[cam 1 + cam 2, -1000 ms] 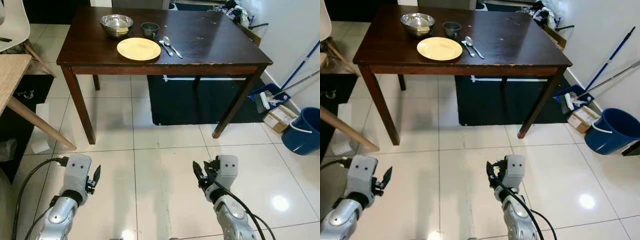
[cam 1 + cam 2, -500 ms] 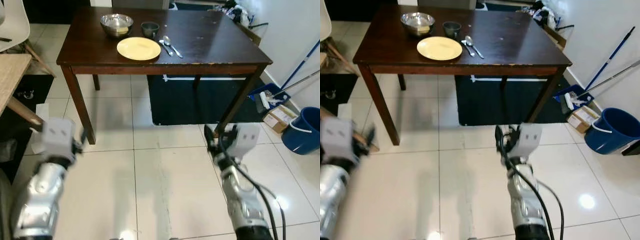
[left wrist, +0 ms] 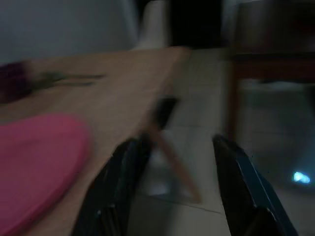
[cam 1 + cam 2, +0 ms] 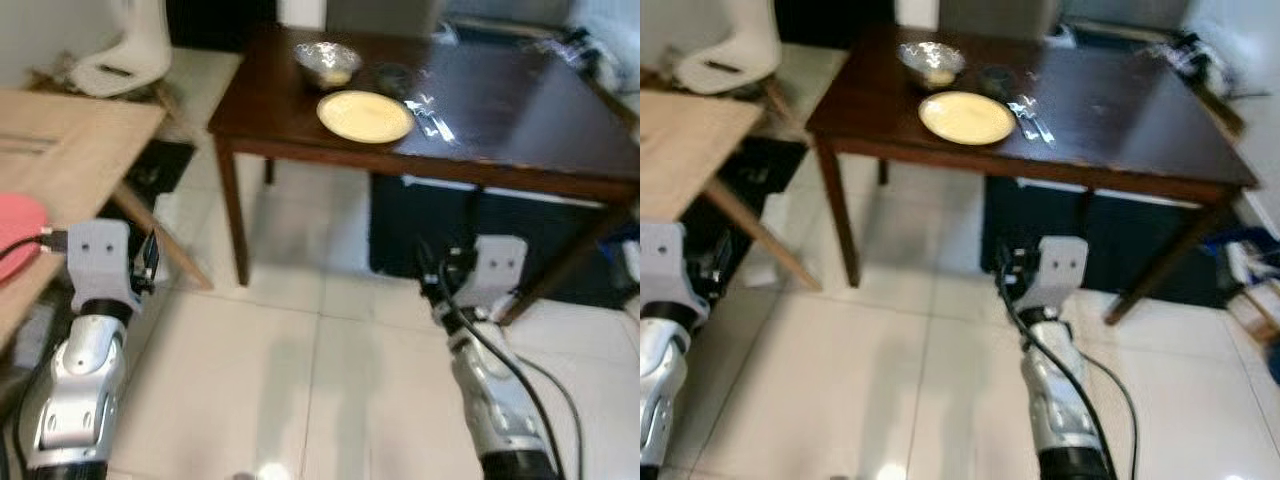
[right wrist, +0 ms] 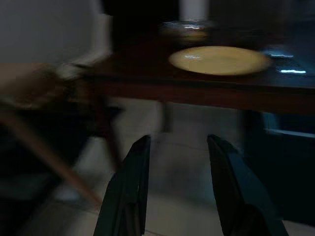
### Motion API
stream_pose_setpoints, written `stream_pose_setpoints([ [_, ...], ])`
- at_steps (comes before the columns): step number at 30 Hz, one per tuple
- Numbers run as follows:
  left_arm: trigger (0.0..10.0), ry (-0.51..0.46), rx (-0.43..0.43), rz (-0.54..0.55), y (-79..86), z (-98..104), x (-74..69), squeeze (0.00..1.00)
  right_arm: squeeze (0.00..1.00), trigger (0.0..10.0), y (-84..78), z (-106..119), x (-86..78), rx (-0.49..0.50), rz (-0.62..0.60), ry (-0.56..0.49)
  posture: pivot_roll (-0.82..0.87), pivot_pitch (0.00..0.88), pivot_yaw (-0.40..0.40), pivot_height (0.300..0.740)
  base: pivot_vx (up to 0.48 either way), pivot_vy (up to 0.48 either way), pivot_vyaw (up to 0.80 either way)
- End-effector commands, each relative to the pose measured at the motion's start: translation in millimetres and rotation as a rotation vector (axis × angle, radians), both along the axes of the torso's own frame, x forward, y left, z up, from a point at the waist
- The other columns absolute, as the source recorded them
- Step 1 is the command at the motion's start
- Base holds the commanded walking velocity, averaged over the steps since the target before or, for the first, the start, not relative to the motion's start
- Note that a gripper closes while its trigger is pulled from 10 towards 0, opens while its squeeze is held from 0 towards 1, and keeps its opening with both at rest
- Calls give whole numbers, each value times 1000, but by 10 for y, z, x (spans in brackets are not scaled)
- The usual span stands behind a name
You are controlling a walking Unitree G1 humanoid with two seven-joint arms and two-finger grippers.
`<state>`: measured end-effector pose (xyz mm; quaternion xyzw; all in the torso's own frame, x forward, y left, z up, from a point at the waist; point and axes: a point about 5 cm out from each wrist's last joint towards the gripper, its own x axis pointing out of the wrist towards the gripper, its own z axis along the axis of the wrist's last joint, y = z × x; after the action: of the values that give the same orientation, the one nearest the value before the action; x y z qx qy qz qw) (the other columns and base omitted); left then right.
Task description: Setting the table
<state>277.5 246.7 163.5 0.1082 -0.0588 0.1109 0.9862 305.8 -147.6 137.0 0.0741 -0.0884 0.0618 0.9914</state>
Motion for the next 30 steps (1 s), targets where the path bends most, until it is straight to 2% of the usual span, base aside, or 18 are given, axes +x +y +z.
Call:
stream_pose_setpoints([
  [1, 10000, 2, -8, 6, -9, 25, 1, 0, 0, 10000, -23, -32, -31, -10, 2, 19, -26, 17, -12, 740, 0, 0, 788],
  [14, 10000, -32, 6, 11, -38, 125, 5, 0, 0, 10000, 36, -16, -44, -12, 41, 20, -27, 18, -8, 740, 0, 0, 788],
  [19, 10000, -65, 12, 11, -57, 235, 17, 0, 0, 10000, 35, 27, -32, -7, 44, 11, -23, 19, -10, 740, 0, 0, 788],
  [22, 10000, -118, 38, 18, -44, 406, 54, 0, 0, 10000, 12, 115, -8, 2, 37, -15, -23, 21, -9, 740, 0, 0, 788],
  [29, 10000, -128, 46, 38, -26, 481, 106, 0, 0, 10000, 14, 219, 19, 38, 34, -46, -23, 21, -6, 740, 449, 0, 788],
  [30, 10000, -124, 39, 41, -37, 478, 116, 0, 0, 10000, 33, 234, 18, 71, 48, -46, -23, 21, -6, 740, 480, 0, 0],
])
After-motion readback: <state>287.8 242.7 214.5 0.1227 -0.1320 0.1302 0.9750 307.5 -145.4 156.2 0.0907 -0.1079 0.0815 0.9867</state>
